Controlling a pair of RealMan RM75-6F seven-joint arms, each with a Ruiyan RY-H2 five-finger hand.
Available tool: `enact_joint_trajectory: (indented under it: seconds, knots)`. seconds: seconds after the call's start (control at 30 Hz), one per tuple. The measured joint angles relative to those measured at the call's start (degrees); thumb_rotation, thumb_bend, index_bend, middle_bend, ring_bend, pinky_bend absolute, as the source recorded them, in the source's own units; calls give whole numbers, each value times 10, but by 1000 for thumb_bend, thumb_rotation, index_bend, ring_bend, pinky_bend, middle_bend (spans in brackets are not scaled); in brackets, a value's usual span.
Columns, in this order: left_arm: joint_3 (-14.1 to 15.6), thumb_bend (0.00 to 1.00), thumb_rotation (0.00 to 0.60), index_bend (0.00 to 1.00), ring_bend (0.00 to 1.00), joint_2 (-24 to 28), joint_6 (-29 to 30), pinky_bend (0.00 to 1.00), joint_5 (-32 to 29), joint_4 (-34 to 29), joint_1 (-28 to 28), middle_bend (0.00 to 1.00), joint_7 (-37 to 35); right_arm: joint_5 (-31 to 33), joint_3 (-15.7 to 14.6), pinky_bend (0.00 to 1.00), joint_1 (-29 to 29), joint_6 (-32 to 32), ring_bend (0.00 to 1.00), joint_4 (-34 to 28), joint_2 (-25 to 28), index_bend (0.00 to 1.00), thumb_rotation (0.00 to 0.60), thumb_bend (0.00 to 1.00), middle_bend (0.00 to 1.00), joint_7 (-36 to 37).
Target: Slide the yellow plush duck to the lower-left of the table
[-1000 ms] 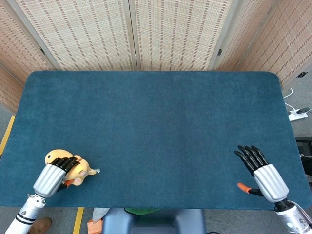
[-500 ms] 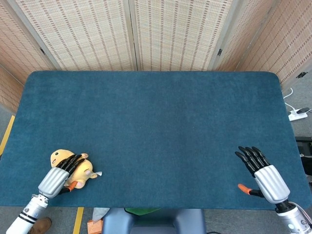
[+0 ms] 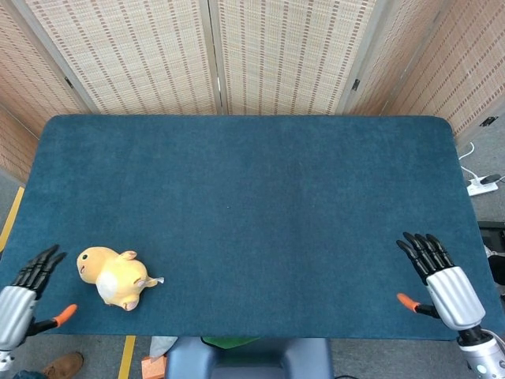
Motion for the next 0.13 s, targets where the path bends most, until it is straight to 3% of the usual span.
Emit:
enact_joint_trajectory:
  seconds: [0.13]
  knots:
    - [-16, 263, 600, 0, 0, 9, 11, 116, -71, -18, 32, 0, 10, 28, 13, 0, -15, 7, 0, -16, 2, 0, 600, 85, 0, -51]
